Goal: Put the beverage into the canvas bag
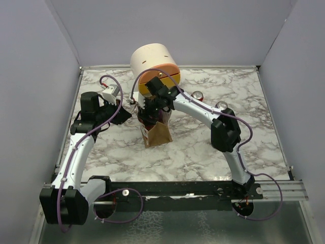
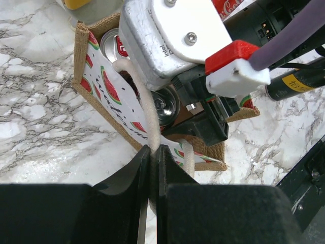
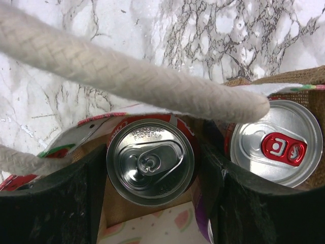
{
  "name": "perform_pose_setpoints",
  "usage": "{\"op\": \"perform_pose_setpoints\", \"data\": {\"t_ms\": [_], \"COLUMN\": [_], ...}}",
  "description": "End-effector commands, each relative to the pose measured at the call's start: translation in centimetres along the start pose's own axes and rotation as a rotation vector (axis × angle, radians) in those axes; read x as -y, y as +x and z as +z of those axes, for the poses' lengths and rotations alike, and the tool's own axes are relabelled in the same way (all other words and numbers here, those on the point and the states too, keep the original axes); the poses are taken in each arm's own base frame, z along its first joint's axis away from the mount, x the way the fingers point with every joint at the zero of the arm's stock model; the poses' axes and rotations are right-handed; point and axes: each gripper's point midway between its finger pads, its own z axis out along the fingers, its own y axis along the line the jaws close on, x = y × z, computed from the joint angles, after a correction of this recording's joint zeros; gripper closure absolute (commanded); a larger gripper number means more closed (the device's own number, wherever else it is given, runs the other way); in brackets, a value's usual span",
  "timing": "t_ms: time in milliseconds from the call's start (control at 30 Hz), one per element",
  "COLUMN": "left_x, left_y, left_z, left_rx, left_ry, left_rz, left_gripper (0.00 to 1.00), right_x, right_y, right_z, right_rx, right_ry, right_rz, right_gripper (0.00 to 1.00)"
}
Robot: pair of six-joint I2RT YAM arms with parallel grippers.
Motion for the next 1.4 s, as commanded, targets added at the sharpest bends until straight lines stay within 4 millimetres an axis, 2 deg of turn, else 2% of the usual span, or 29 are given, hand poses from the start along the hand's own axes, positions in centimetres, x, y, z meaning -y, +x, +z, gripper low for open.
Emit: {"op": "perform_pose_setpoints", "data": {"t_ms": [0,267,567,1033,1367], "left_x": [0.5,0.7,0.7,0.9,1.0], "left_y": [-0.2,-0.3,-0.3,-0.3,-0.4], "left_z": [-0.3,-0.5,-0.5,-0.6,-0.8], "left_rx": [0.019,0.027,0.029,0.034,0.042], "left_ry": [0.01,0.008,0.01,0.017,0.017], "left_rz": [0.01,0.02,0.019,0.025,0.035], "left_gripper": [1.0,1.0,1.0,1.0,1.0], "right_x": [1.7,1.8,0.7,0.7,0.5], "right_y": [-2.0,-0.6,1.0,0.8,-0.2], "right_z": [0.5,1.6,1.9,1.7,0.8], "right_rx": [0.061,0.033,-0.003,-0.008,0.007], "right_ry": [0.049,0.054,0.011,0.01,0.008], "right_rz": [-0.041,-0.016,0.003,0.017,0.021], "right_gripper": [0.73,0.66,0.47,0.27,0.21]}}
